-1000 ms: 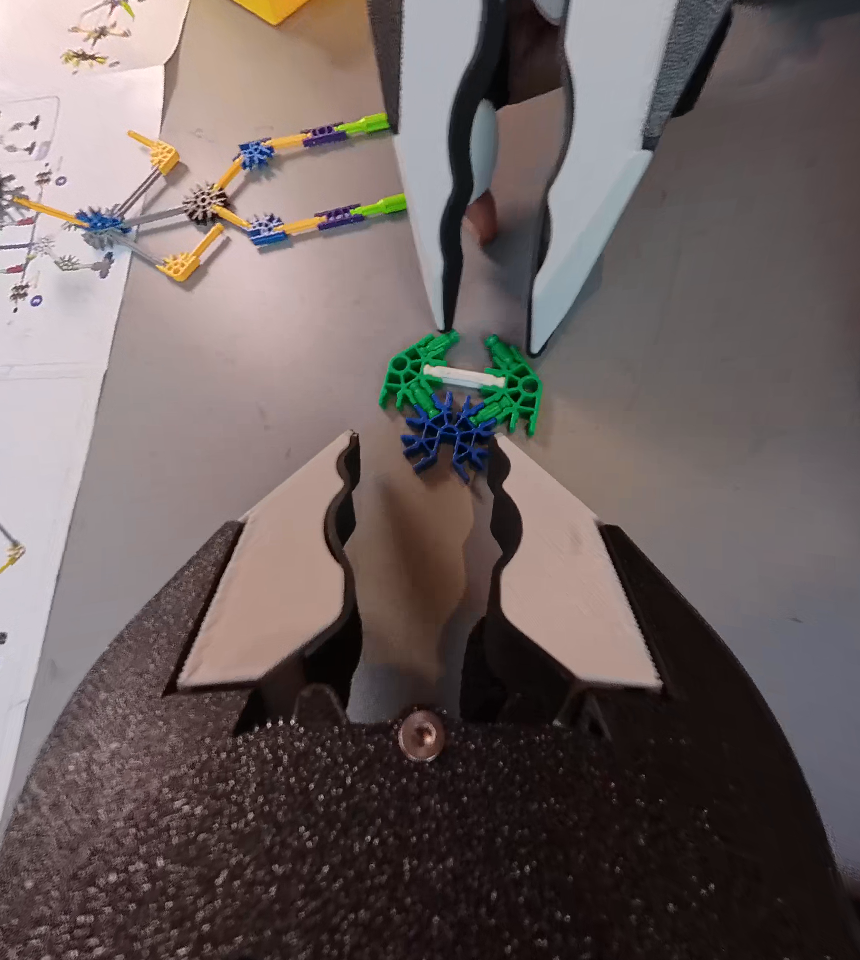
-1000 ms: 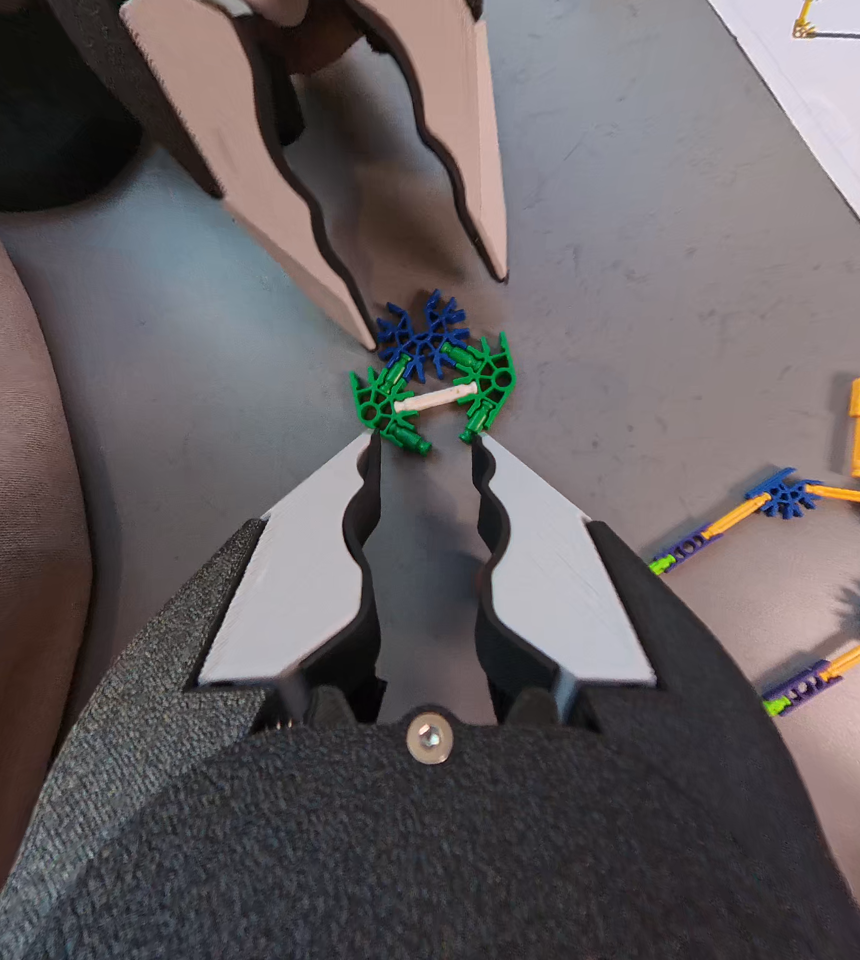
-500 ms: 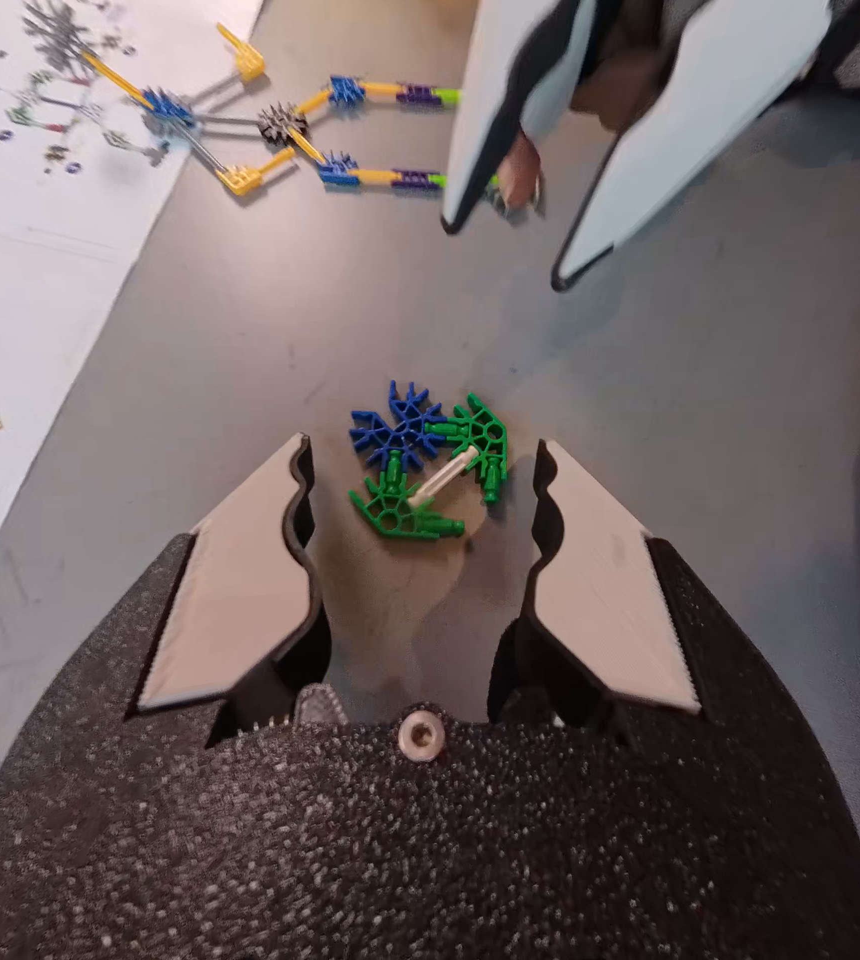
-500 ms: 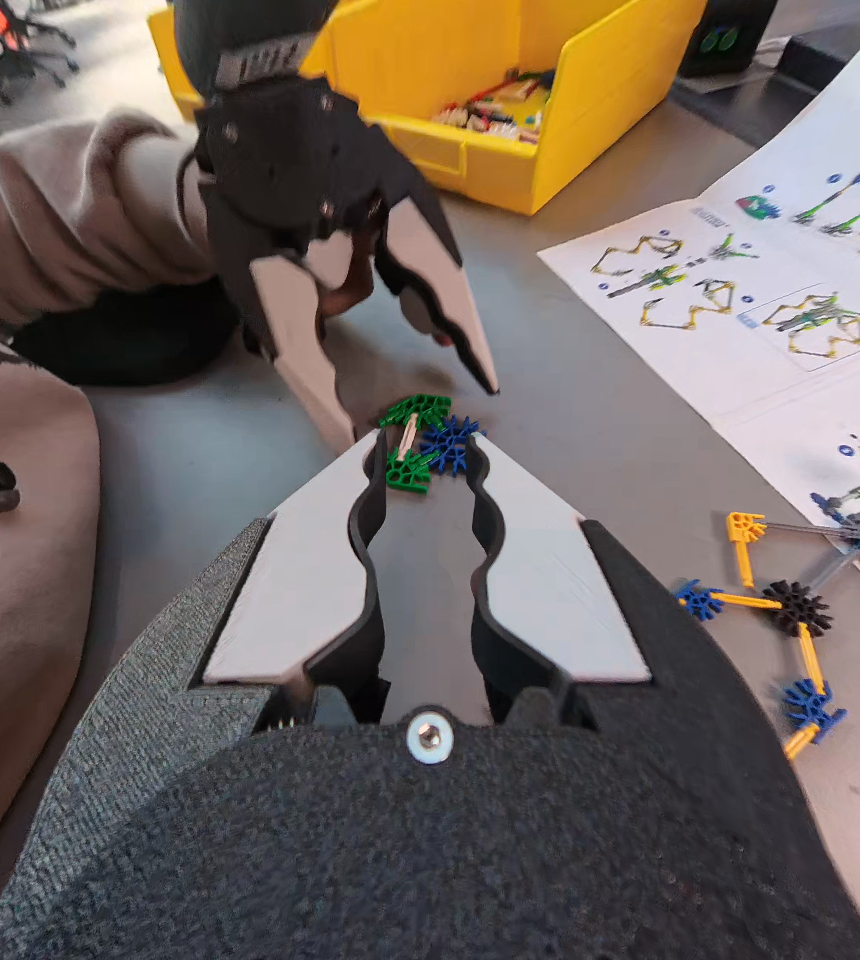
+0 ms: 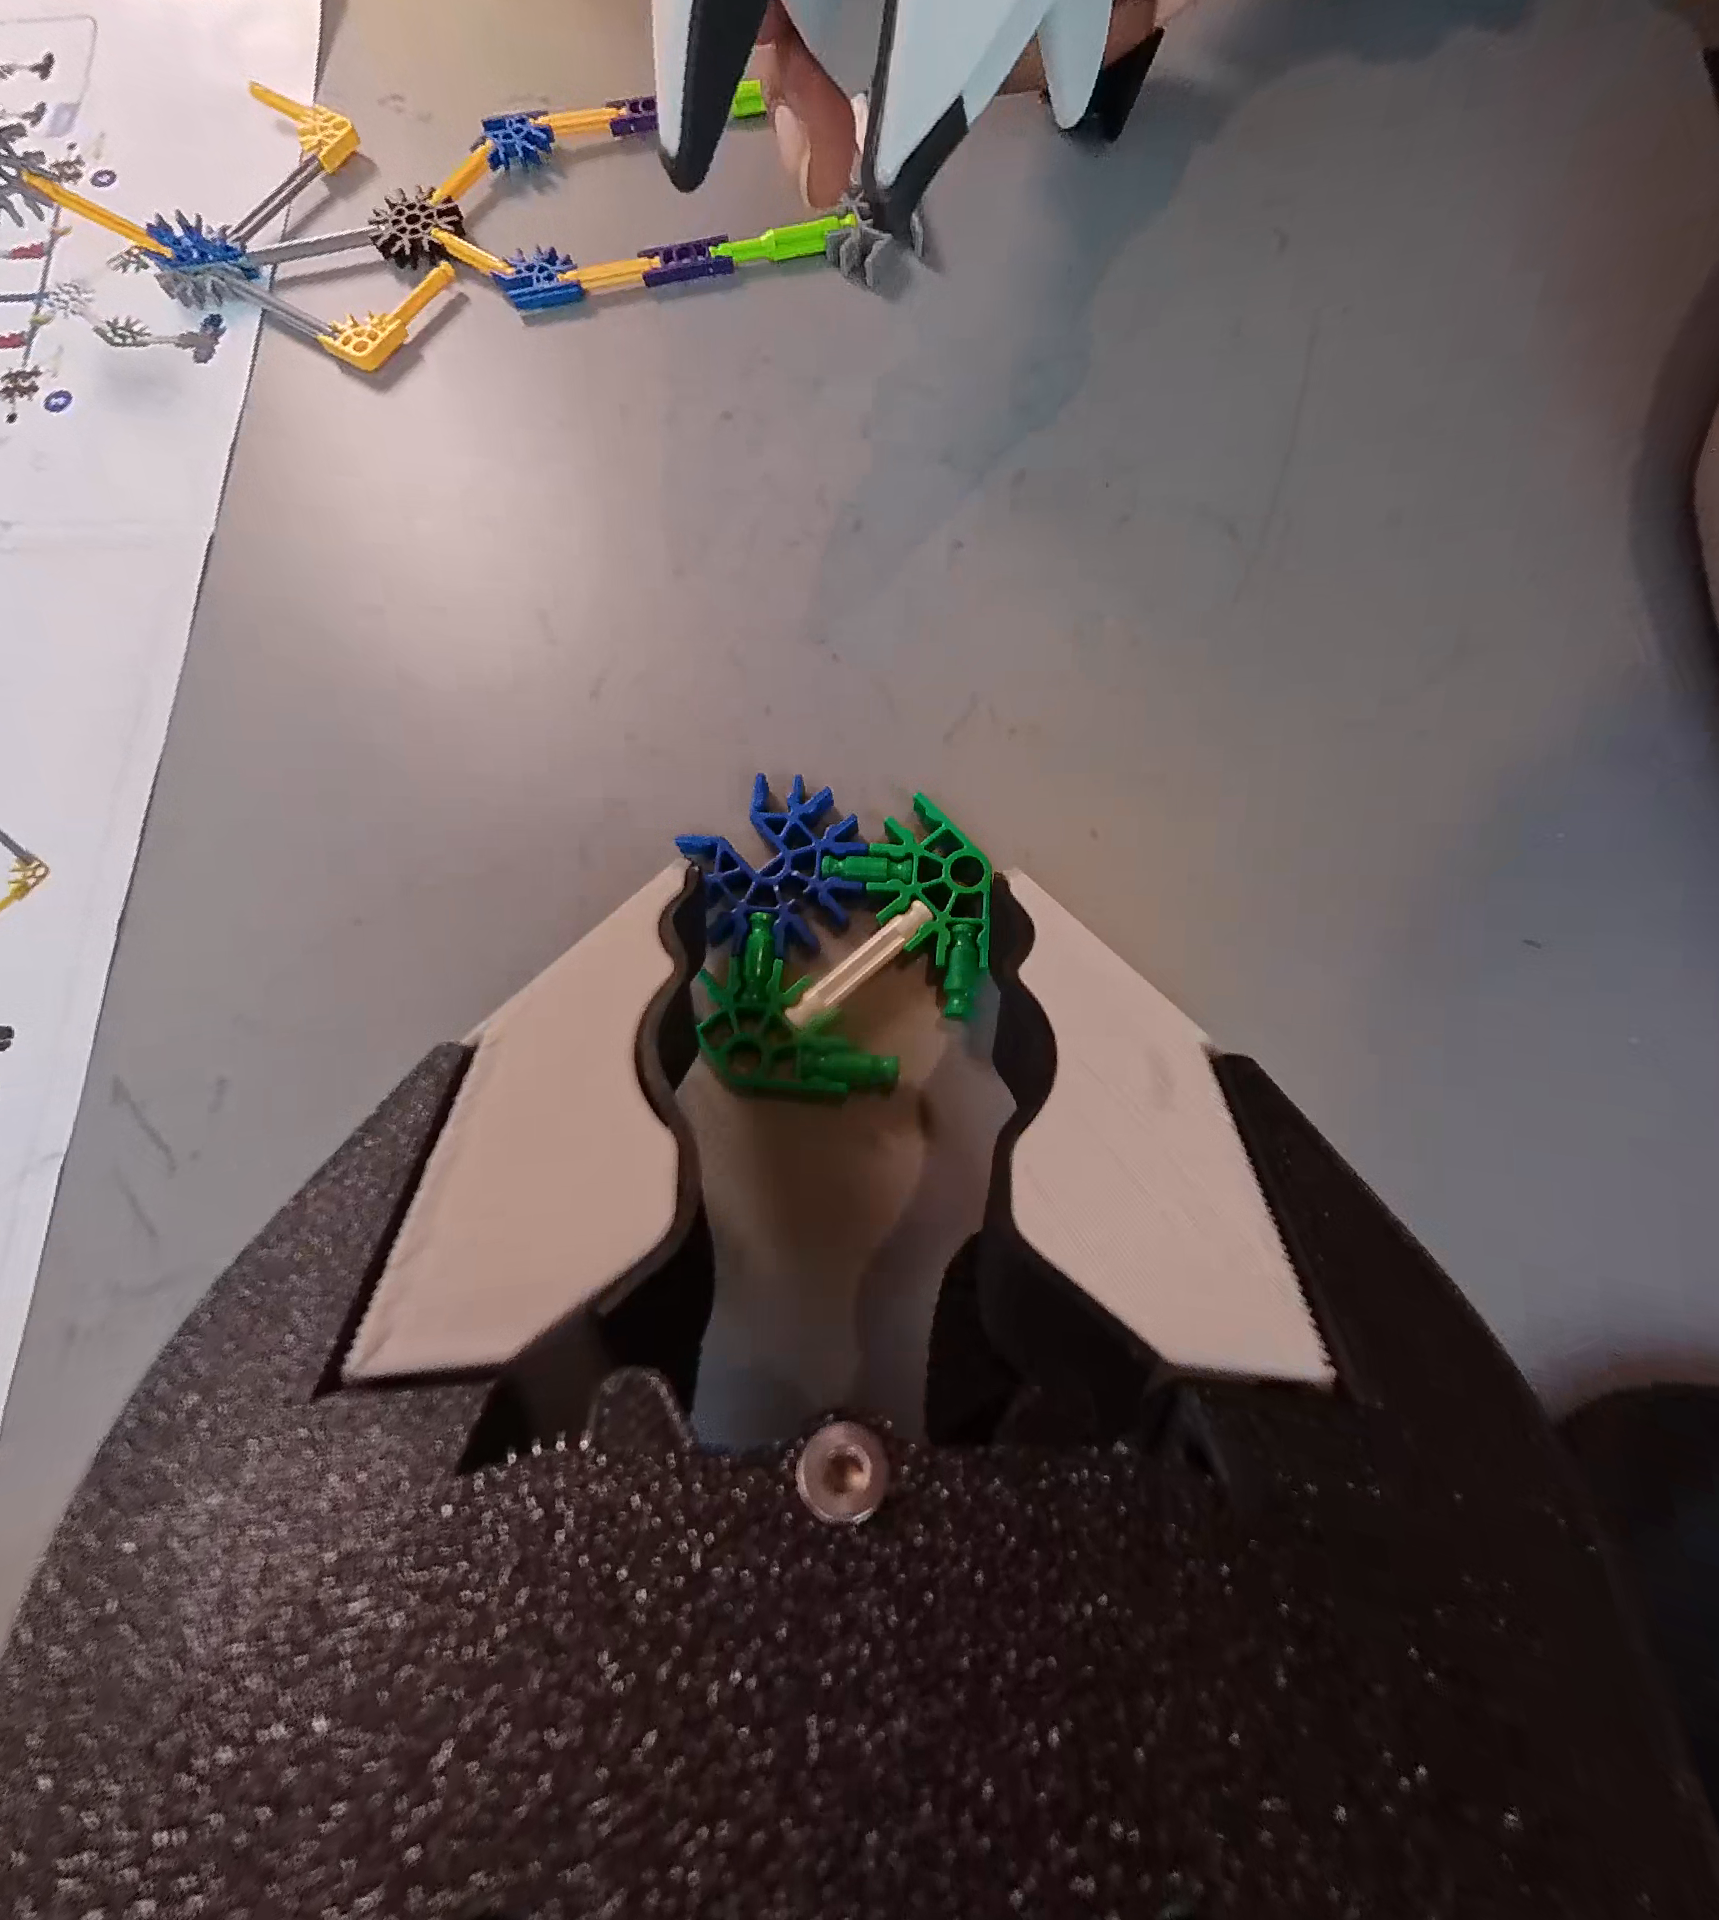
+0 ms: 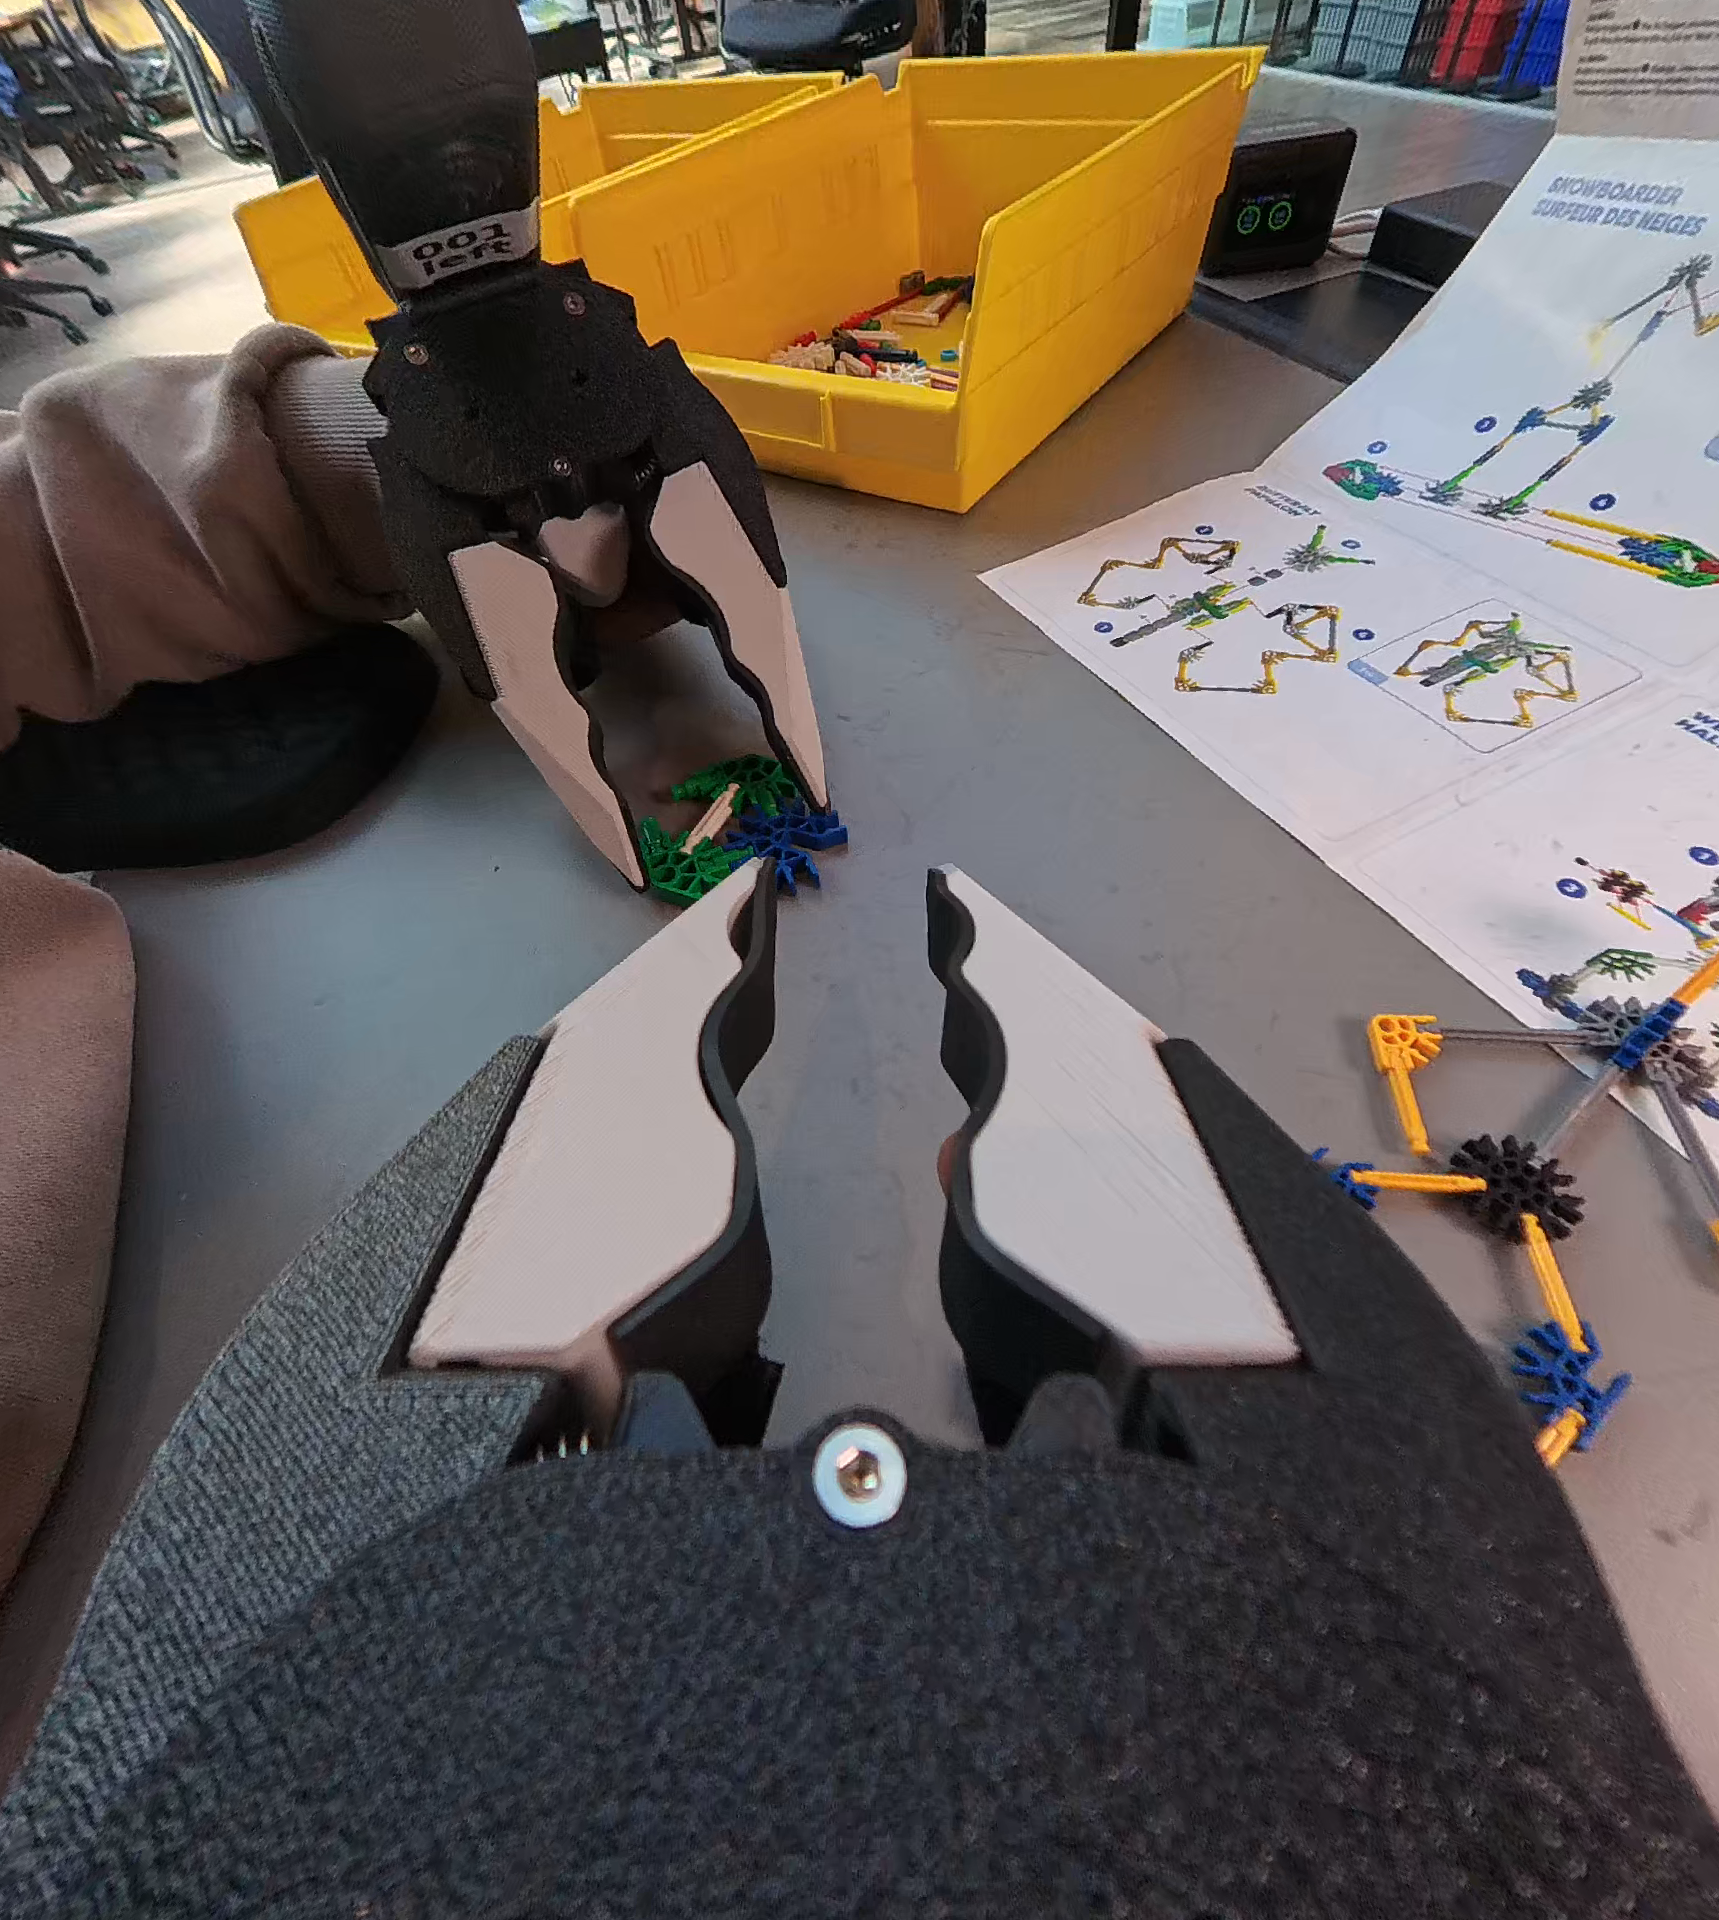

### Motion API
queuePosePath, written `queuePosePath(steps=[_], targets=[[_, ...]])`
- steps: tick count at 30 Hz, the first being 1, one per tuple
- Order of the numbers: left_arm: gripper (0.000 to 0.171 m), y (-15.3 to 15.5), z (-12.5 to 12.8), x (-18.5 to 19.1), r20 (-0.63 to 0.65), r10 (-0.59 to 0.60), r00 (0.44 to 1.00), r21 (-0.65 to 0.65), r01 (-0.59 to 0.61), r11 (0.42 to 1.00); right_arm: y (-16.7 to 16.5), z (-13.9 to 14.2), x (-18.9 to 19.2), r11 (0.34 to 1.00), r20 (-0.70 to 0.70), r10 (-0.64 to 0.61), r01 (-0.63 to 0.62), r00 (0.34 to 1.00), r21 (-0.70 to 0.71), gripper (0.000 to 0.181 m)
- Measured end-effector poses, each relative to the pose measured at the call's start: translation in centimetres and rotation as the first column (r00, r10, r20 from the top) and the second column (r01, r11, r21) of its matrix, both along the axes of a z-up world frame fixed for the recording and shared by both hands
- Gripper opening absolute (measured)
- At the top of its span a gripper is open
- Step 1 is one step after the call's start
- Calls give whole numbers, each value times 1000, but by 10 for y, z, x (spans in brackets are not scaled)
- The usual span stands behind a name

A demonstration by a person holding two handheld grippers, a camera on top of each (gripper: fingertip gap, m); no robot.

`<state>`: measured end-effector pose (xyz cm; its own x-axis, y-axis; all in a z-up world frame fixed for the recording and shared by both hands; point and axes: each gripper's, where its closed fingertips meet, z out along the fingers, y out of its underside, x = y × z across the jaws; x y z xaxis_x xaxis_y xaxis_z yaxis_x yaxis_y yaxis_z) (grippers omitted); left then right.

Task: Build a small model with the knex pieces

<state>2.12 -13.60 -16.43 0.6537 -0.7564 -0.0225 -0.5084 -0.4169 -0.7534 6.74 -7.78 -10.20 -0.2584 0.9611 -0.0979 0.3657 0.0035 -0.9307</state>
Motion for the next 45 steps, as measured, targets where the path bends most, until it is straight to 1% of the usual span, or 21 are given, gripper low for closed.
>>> queuePosePath(steps=[2,4,7,12,14,16,18,22,27,30,31,32,34,36,38,39,41,45], targets=[[55,3,-1,-7,-16,14,1000,12,-14,1000,0,-1,0,1000,2,-2,2,1000,5,27],[67,7,1,-13,-22,43,999,21,-42,999,0,-1,0,1000,3,-6,6,1000,17,27],[68,8,5,-22,-24,87,996,30,-86,996,3,-2,2,999,-1,-16,16,1000,41,27],[68,-5,3,-30,-77,114,991,13,-113,993,4,-4,3,998,9,-21,20,1000,55,27],[64,-9,-2,-33,-92,131,987,-37,-135,990,4,-5,3,998,13,-19,18,1000,58,27],[61,-16,-1,-27,-79,105,991,-71,-110,991,4,-6,2,998,19,-23,22,1000,62,27],[55,-19,2,-22,-80,78,994,-61,-83,995,4,-8,2,998,25,-25,23,999,63,27],[43,-11,-1,-16,-99,85,991,-22,-87,996,4,-10,2,998,37,-25,23,999,64,27],[43,-14,2,-3,-86,47,995,-39,-51,998,4,-10,2,997,38,-30,27,999,75,26],[43,-13,18,-5,-8,57,998,9,-57,998,2,-13,3,997,53,-20,15,998,81,26],[45,-11,22,-9,13,76,997,23,-77,997,0,-15,4,996,67,-10,4,998,85,27],[51,-8,23,-15,16,102,995,32,-103,994,-3,-18,4,996,84,5,-13,996,92,27],[63,-4,14,-23,-7,136,991,17,-136,991,-10,-26,5,991,125,34,-49,992,121,27],[66,-4,2,-21,-41,128,991,-21,-129,991,-15,-32,4,983,154,48,-74,987,166,27],[64,-5,0,-12,-41,105,994,-40,-106,994,-17,-35,5,977,161,56,-88,985,196,27],[58,-4,0,-9,-51,105,993,-48,-107,993,-17,-35,6,975,161,56,-88,985,202,27],[41,2,0,-6,-69,145,987,-56,-149,987,-15,-34,6,978,157,44,-75,987,195,27],[40,9,0,6,-97,190,977,-67,-197,978,-7,-33,6,986,154,14,-39,988,163,27]])
